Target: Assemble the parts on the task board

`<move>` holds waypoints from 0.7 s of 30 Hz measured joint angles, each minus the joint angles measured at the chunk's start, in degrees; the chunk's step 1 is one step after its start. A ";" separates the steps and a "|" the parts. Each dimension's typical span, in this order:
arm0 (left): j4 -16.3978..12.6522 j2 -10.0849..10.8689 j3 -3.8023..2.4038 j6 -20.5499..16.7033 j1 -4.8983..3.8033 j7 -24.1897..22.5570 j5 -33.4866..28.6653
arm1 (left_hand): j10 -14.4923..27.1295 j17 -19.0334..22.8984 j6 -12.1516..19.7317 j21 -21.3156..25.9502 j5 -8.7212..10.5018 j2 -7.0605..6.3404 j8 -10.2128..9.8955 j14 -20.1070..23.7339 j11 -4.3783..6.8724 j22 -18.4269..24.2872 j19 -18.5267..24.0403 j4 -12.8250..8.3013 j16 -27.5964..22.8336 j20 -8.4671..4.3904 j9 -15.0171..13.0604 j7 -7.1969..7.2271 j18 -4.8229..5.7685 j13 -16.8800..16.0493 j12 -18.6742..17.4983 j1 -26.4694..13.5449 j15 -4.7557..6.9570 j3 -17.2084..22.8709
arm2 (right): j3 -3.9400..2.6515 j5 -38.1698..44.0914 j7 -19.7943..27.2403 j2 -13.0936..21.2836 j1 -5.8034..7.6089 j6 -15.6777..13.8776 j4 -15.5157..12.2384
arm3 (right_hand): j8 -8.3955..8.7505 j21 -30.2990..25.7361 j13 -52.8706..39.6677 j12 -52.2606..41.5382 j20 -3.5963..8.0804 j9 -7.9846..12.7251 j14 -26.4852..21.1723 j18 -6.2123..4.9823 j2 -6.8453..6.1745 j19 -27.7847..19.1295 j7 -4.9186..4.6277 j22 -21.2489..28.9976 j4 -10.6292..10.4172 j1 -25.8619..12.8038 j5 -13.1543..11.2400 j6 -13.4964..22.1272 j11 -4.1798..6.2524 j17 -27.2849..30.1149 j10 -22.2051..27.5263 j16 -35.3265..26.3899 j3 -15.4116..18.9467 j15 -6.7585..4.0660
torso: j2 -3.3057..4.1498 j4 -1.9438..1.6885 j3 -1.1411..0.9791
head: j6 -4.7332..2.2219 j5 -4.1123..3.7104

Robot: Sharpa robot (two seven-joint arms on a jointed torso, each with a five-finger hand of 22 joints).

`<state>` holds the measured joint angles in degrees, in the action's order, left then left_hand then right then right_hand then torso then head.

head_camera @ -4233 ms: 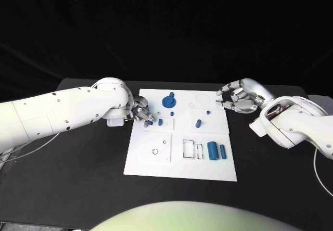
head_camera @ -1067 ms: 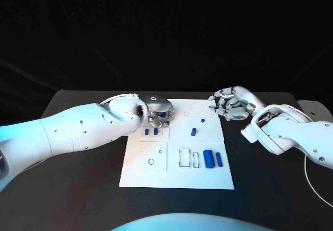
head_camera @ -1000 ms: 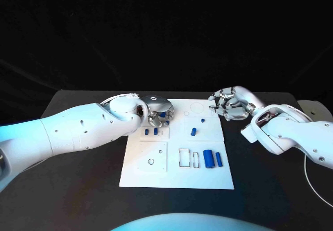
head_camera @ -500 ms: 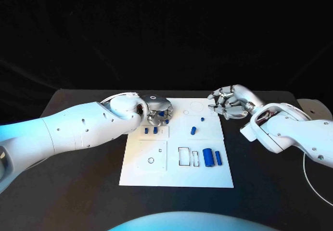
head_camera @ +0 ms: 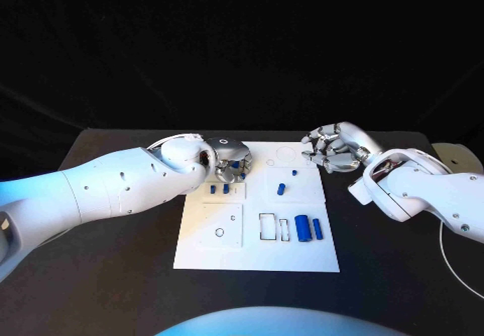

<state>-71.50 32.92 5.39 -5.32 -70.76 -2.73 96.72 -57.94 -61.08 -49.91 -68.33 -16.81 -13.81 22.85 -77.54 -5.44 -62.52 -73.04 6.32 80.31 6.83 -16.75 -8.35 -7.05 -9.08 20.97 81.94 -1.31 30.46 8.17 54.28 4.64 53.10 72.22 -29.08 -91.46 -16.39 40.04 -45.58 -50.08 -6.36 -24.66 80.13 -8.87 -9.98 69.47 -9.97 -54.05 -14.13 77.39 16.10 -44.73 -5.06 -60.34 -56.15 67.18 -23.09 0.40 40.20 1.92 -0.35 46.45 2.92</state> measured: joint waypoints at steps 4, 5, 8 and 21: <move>-0.10 0.00 0.02 -0.01 0.04 -0.20 -0.04 | -0.66 -0.36 -0.29 -0.70 0.21 0.00 -0.26 -0.36 0.31 -0.81 -0.37 -0.31 0.17 -0.37 0.00 -0.13 0.00 -0.01 0.00 0.00 -0.04 0.31 | 0.00 0.00 0.00 -0.06 0.00 0.00 0.02 | 0.00 0.00 0.12 0.00 0.00 0.00 0.00 0.00 0.00 0.00 0.00 0.17 0.00 0.00 0.00 0.00 -0.01 0.00 -0.01 0.00 0.00 0.00 | 0.00 -0.02 -0.01 | 0.04 -0.01; -0.12 0.00 0.03 0.00 0.04 -0.25 -0.05 | -1.09 -0.57 -0.50 -1.10 0.21 0.00 -0.26 -0.60 0.31 -1.15 -0.60 -0.31 0.46 -0.15 0.00 0.08 0.00 0.01 0.00 0.00 0.20 0.31 | 0.00 -0.01 0.00 -0.07 0.00 0.00 0.03 | 0.00 0.00 0.12 0.00 0.00 0.00 0.00 0.00 0.00 0.00 0.00 0.17 0.00 0.00 0.00 0.00 -0.01 0.00 -0.01 0.00 0.00 0.00 | 0.00 -0.02 -0.01 | 0.04 0.03; -0.15 -0.01 0.03 0.03 0.05 -0.31 -0.08 | -1.55 -0.84 -1.04 -1.72 0.21 0.31 -0.26 -0.89 0.48 -1.84 -0.99 -0.73 0.60 -0.38 0.00 0.03 0.00 -0.01 -0.35 0.32 0.49 0.73 | 0.00 -0.01 0.00 -0.10 0.00 0.00 0.04 | 0.00 0.00 0.11 0.00 0.00 0.00 0.00 0.00 0.00 0.00 -0.01 0.17 0.00 0.00 0.00 0.00 -0.07 0.00 -0.07 0.00 0.00 0.00 | 0.00 0.00 -0.01 | 0.08 0.07; 0.01 -0.19 -0.01 0.22 0.02 -0.23 -0.18 | -5.07 -2.26 -3.56 -5.29 3.34 1.85 -1.26 -2.43 0.65 -5.85 -3.20 -3.88 1.56 -0.57 0.02 -0.33 0.89 -0.11 -2.03 1.40 0.79 3.88 | 0.00 -0.01 0.00 -0.08 0.00 0.01 0.01 | -0.45 -0.46 0.26 0.00 0.00 0.00 0.00 0.00 0.00 0.00 0.04 0.33 0.00 0.00 0.00 -0.39 -0.07 0.00 -0.22 -0.23 0.00 0.00 | 0.00 0.06 -0.01 | 0.20 0.00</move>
<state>-71.48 32.74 5.38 -5.10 -70.74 -2.96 96.55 -63.01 -63.33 -53.47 -73.62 -13.47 -11.96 21.58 -79.97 -4.80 -68.36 -76.25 2.43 81.87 6.27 -16.73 -8.68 -6.16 -9.19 18.94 83.34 -0.52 34.33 8.17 54.27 4.63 53.03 72.22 -29.07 -91.45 -16.83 39.58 -45.32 -50.08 -6.36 -24.66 80.13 -8.87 -9.98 69.47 -9.92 -53.72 -14.13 77.39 16.10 -45.12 -5.13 -60.34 -56.37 66.95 -23.09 0.40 40.20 1.98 -0.36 46.65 2.92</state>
